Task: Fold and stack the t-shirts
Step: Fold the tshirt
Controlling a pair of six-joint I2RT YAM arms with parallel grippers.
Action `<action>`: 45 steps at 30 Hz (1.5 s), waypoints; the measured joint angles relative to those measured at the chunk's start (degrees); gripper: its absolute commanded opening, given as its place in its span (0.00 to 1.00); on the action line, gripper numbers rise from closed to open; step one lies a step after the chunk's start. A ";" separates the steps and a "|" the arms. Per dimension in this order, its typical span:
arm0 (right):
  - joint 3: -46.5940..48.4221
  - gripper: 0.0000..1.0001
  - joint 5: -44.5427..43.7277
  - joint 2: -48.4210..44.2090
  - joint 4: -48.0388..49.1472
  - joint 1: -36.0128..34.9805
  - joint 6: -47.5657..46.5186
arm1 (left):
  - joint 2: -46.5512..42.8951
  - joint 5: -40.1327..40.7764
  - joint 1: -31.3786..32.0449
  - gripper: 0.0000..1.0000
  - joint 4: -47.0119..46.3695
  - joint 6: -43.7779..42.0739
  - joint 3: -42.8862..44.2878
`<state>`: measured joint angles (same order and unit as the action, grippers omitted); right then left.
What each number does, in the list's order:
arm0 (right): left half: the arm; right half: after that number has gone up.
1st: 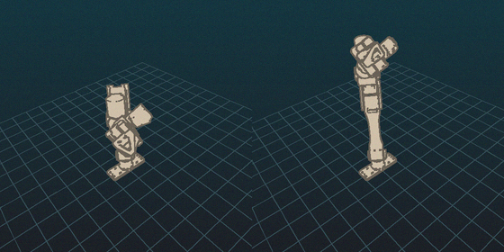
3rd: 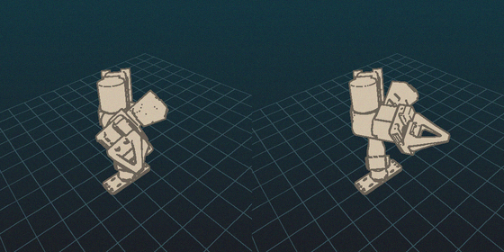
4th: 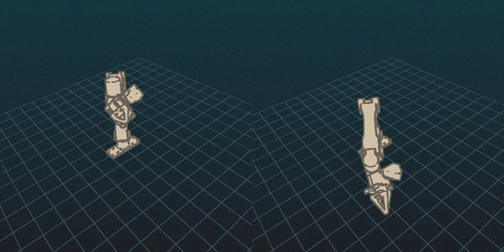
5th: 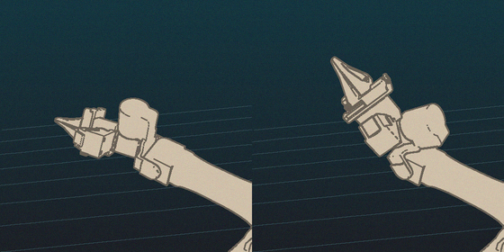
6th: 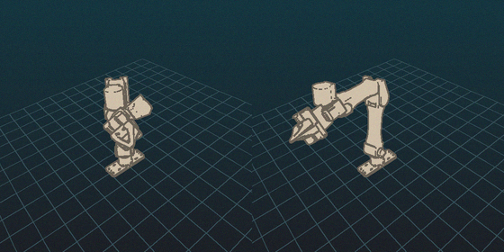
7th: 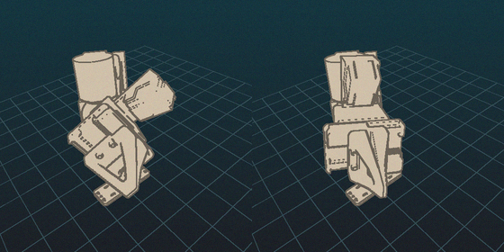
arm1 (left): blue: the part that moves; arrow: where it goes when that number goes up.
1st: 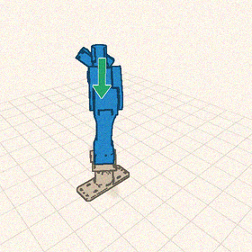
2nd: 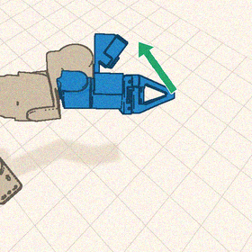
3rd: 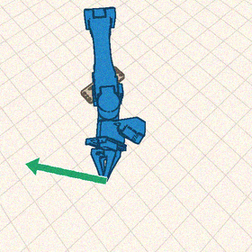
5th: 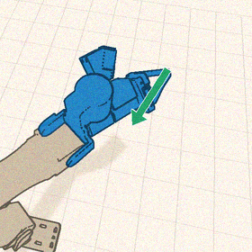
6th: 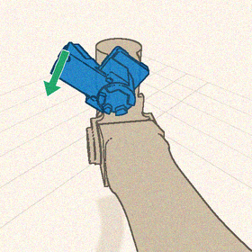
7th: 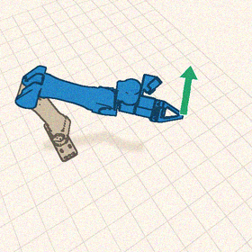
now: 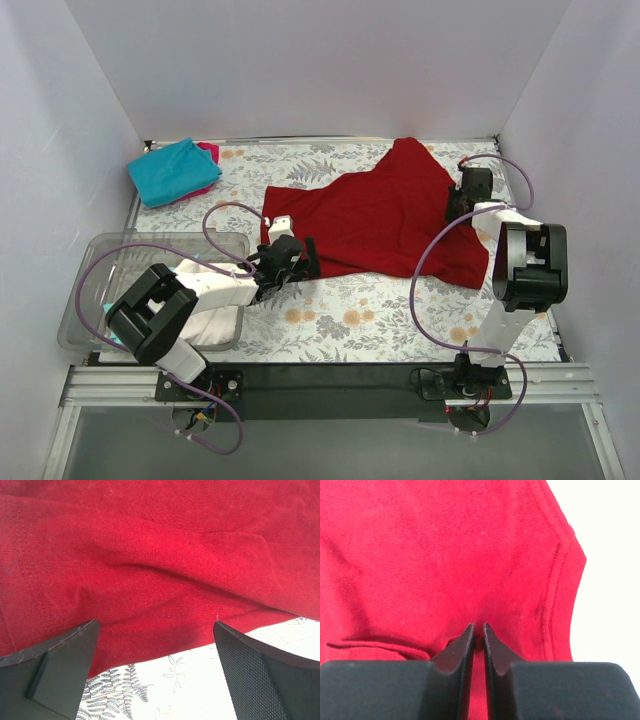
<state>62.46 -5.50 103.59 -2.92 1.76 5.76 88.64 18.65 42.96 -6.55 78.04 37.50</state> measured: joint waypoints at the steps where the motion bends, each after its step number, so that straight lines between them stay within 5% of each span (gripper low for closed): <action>1: 0.00 0.11 -0.17 -0.55 -0.33 0.00 -0.02 | 0.00 0.00 0.00 0.91 0.00 0.00 0.00; 5: 0.00 0.14 -0.31 -1.55 -0.92 0.00 -0.04 | 0.00 0.00 0.00 0.91 0.00 0.00 0.00; 9: 0.00 0.01 -0.04 -1.55 -1.62 0.00 -0.24 | -0.02 0.00 0.00 0.91 0.00 0.09 -0.02; 26: 1.77 0.01 -0.85 -7.98 -2.16 0.00 -0.96 | -0.28 0.11 0.00 0.91 0.07 0.68 -0.31; 45: 10.21 0.01 -4.85 -0.76 -1.25 -0.02 -3.23 | -2.14 2.51 0.02 0.91 4.37 1.66 -0.63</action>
<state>72.66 -10.35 102.83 -4.16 1.74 2.52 86.50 21.17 42.98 -2.17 79.70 36.86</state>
